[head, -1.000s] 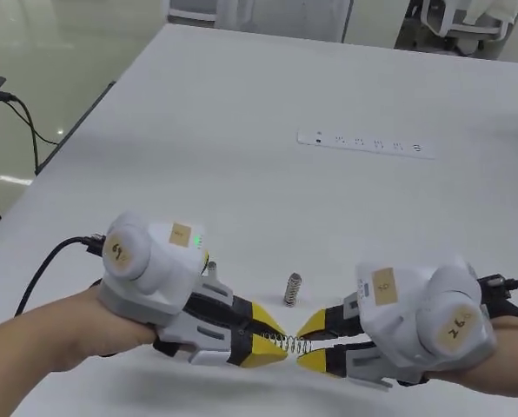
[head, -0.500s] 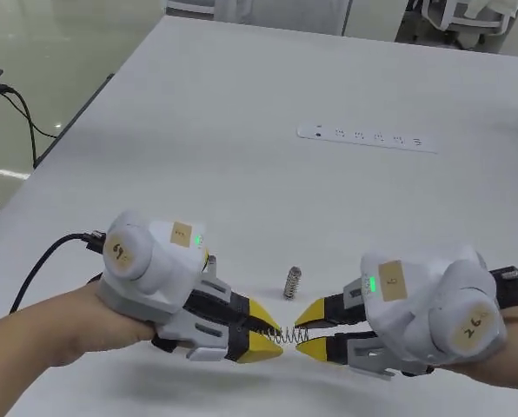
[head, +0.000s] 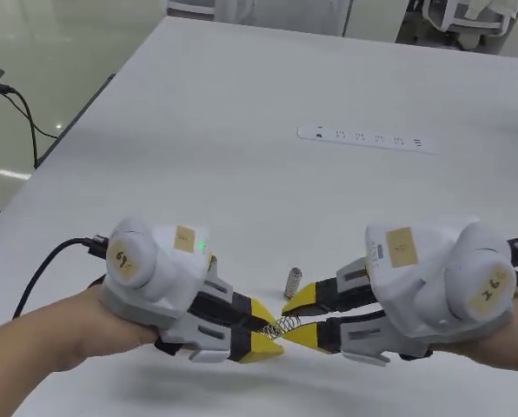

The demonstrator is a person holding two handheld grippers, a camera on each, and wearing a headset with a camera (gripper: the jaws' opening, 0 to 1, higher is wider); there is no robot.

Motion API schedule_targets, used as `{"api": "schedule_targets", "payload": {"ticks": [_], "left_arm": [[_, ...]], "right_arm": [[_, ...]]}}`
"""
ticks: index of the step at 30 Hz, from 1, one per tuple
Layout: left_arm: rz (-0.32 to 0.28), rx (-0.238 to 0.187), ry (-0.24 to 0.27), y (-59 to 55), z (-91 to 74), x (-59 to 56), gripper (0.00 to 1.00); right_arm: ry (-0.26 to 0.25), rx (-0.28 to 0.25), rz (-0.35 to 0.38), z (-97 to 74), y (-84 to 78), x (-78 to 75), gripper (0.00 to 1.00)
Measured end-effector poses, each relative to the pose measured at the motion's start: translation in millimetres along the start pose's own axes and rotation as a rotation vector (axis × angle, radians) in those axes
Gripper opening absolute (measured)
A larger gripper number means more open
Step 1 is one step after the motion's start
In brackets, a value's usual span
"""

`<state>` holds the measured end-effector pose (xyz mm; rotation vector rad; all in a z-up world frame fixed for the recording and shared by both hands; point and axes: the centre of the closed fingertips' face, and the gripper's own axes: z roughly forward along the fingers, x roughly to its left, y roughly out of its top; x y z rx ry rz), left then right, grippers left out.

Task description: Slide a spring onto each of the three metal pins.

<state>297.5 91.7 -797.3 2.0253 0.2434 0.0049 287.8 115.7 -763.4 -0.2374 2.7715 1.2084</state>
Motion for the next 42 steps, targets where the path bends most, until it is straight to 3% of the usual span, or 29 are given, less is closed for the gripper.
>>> {"api": "schedule_targets", "payload": {"ticks": [7,10,15,20,33,37,42], "left_arm": [[0.01,-0.001,0.002,3.2,1.4,-1.8,0.03],[0.011,0.01,0.003,1.4,1.9,-1.8,0.03],[0.001,0.031,0.003,-2.7,2.7,-1.6,0.03],[0.001,0.033,0.009,-2.6,2.8,0.2,0.03],[-0.017,0.031,0.014,-2.5,2.8,0.3,0.04],[0.009,0.042,0.011,-2.4,4.2,-2.0,0.04],[-0.015,0.039,0.01,-2.4,0.4,-1.4,0.05]], "right_arm": [[-0.012,-0.039,-0.015,2.7,15.0,0.8,0.07],[-0.019,-0.034,-0.033,4.9,14.6,1.7,0.07],[-0.022,-0.046,-0.003,8.6,13.3,0.5,0.07],[-0.038,-0.035,-0.032,11.4,15.6,-0.9,0.07],[-0.05,-0.075,-0.012,14.5,19.9,-0.5,0.07],[-0.057,-0.079,-0.017,17.5,21.6,1.4,0.07],[-0.062,-0.089,-0.003,16.1,23.1,0.7,0.07]]}}
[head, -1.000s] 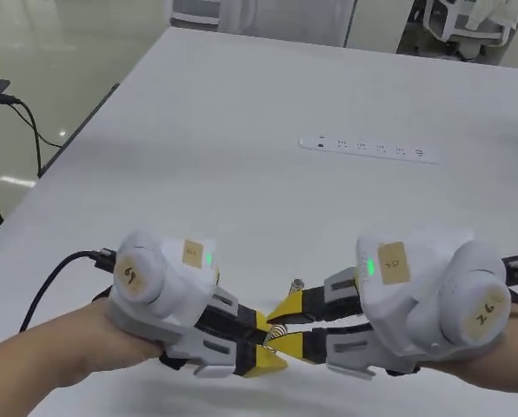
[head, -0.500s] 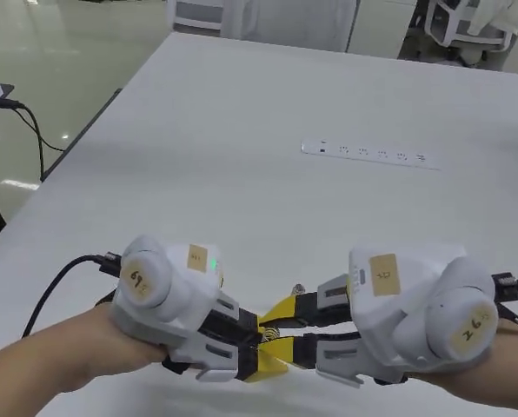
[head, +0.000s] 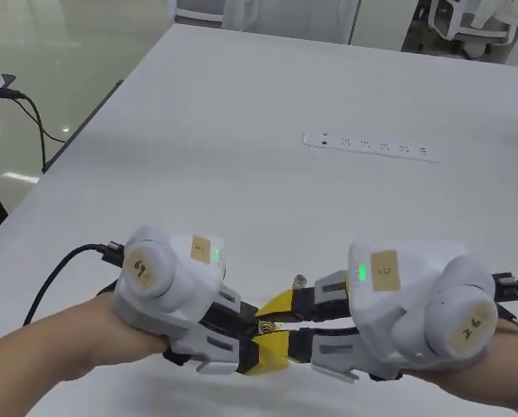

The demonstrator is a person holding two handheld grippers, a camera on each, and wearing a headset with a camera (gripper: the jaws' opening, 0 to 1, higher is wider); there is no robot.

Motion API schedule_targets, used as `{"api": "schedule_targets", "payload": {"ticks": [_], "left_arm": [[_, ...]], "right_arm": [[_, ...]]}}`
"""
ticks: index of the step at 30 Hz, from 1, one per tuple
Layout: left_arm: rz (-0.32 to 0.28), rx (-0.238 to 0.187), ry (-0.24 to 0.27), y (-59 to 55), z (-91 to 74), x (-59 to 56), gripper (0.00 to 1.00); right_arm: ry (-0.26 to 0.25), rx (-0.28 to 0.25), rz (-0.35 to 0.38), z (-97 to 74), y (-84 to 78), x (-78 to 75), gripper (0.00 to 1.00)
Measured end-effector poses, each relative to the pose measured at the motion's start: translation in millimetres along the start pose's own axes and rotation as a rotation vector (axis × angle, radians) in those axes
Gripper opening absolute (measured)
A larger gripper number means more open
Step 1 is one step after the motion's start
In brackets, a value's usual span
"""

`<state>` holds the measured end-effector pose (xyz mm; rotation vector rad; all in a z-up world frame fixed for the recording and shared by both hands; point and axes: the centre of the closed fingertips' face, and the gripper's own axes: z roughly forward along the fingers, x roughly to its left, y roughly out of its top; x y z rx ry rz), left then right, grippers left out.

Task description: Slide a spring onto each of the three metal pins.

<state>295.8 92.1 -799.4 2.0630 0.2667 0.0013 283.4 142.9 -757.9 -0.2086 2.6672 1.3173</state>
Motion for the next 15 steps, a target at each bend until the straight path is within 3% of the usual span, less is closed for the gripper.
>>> {"api": "schedule_targets", "payload": {"ticks": [15], "left_arm": [[-0.013,-0.032,0.026,6.7,-7.5,12.1,0.06]], "right_arm": [[-0.025,0.002,0.008,-3.1,4.1,-11.7,0.07]]}}
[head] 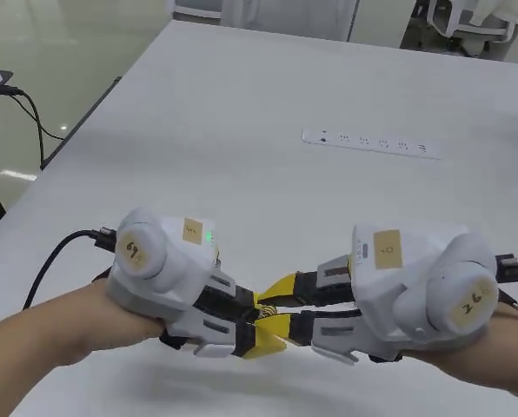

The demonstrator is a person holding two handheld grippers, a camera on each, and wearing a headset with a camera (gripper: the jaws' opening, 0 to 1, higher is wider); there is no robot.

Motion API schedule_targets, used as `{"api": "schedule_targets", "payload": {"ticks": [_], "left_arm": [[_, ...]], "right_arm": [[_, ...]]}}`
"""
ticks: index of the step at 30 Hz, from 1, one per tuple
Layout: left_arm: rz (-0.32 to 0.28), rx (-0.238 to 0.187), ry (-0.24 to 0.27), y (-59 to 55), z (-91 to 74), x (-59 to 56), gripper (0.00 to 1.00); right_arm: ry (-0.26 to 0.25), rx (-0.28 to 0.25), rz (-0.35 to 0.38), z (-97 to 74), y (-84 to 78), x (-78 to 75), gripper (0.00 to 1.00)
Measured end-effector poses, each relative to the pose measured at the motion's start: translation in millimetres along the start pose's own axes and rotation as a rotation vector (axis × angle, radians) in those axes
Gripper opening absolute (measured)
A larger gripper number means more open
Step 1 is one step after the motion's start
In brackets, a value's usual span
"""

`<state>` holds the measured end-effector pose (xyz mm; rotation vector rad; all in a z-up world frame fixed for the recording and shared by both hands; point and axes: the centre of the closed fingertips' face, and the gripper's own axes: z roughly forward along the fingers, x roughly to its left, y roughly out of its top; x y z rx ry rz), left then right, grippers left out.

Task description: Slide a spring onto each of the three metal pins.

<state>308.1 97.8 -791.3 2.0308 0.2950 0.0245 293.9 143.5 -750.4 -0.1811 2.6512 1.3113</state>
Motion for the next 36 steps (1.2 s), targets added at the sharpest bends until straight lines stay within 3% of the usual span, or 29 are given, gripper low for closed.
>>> {"api": "schedule_targets", "payload": {"ticks": [18,36], "left_arm": [[-0.045,0.007,0.04,-4.8,-7.2,7.3,0.1],[-0.108,-0.003,0.133,-20.6,-40.3,16.7,0.27]], "right_arm": [[0.008,0.025,-0.032,2.0,0.9,-2.5,0.07],[-0.014,0.047,-0.032,0.7,-6.5,-9.6,0.07]]}}
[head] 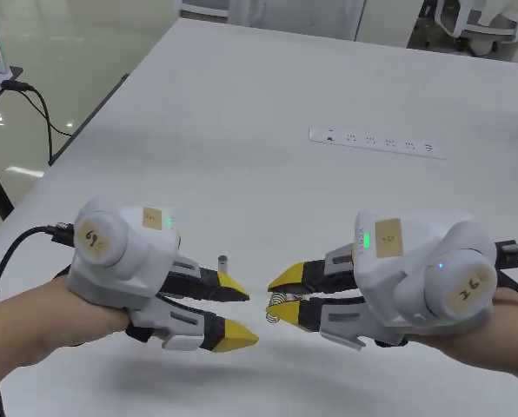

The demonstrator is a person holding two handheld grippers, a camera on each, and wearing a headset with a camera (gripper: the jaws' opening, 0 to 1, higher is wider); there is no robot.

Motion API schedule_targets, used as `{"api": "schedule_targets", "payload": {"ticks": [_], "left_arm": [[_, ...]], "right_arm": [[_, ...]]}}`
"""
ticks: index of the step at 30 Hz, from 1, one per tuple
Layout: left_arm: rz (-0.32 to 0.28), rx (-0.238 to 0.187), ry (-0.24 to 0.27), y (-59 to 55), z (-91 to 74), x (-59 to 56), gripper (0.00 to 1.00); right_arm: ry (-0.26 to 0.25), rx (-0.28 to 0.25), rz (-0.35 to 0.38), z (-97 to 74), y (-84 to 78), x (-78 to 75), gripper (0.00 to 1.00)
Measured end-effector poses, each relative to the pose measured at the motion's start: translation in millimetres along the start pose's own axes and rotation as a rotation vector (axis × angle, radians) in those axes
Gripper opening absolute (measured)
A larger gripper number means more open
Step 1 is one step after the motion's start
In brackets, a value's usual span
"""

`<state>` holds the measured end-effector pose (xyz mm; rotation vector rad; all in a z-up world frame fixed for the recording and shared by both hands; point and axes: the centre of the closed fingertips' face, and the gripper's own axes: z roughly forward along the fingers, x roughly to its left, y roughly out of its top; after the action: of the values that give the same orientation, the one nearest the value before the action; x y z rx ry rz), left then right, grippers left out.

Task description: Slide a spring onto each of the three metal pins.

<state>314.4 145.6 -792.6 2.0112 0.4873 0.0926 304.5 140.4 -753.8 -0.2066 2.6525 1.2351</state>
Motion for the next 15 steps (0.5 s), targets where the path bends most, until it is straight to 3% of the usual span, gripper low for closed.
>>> {"api": "schedule_targets", "payload": {"ticks": [9,13,15], "left_arm": [[-0.042,-0.008,0.044,-5.6,-18.8,6.9,0.38],[-0.038,-0.019,0.098,-8.5,-27.8,15.4,0.56],[-0.043,-0.022,0.118,-10.4,-33.5,19.2,0.58]], "right_arm": [[-0.003,0.013,-0.001,2.9,-3.7,-2.9,0.07],[-0.005,0.016,0.003,4.1,-4.7,-5.3,0.07],[-0.005,0.017,0.004,4.7,-4.9,-5.7,0.07]]}}
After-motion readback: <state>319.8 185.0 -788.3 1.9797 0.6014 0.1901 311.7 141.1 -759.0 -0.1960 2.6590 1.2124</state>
